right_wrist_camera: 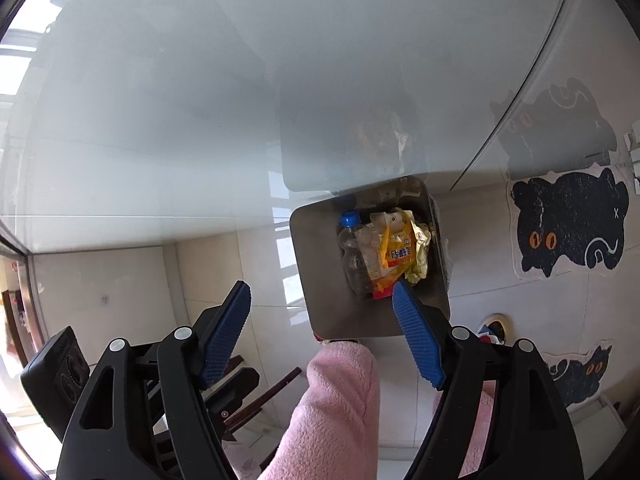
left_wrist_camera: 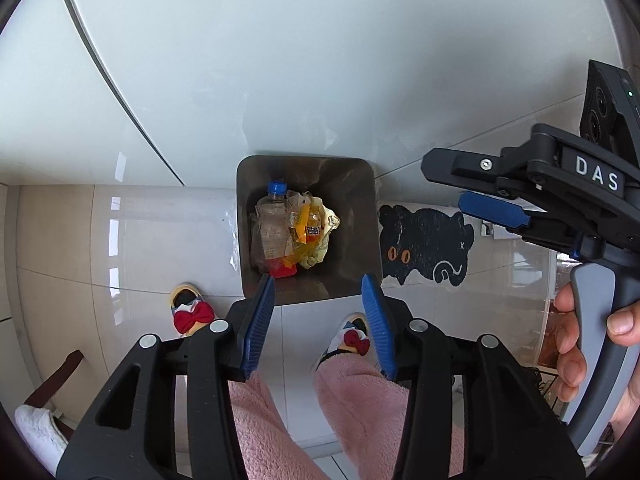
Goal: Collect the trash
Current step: 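Raise both open tools back over the counter toward the box and foam net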
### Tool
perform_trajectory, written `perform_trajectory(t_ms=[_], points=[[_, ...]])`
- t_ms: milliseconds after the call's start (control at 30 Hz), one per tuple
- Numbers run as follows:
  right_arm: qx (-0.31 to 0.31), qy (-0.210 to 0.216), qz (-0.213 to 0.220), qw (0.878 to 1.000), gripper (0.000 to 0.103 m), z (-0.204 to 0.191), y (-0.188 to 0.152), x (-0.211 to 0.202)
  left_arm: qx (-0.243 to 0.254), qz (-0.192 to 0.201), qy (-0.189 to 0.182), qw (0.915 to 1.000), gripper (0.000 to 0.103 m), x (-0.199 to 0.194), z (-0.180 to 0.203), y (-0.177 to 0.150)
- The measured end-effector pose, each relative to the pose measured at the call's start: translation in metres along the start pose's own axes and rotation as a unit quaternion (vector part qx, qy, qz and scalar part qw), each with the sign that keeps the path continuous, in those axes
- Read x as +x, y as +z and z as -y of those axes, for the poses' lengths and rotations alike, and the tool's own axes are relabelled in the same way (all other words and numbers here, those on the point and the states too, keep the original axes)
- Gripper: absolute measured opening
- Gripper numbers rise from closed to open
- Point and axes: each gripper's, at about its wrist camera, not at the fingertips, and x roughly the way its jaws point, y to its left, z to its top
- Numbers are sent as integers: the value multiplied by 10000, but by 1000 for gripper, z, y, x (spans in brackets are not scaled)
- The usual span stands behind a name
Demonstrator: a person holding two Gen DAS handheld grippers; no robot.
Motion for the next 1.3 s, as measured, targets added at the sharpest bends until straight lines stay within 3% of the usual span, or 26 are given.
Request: perform_trajectory(t_ms=[33,100,167,233,433,767,1067,1300], points=[[-44,19,52,10000,78,-3,-2,-12,3,63,18,10000,51,-9,1,0],[-141,46,221,9996,94,-10,-8,-38,33,235,39,9997,58,-29,4,-1],[-305,28,386,9988,98,-18,-13,-64,92,413,67,9991,65,-53,9,-1],[-450,35,502,9977,99,-26,-18,-91,163,615,72,9979,74,-79,18,-1],[-747,67,1021,9919,100,-48,-22,-169,445,1262,85,9910,88,-158,46,4],[-1245,-124,2314,9648,100,-92,4,-276,633,2309,67,9709,94,-266,65,40],[-1407,-97,2673,9532,100,-129,61,-299,791,2880,348,9537,94,-315,61,108],[-1685,-280,2707,9474,100,-155,117,-283,717,2995,548,9498,94,-316,51,177]])
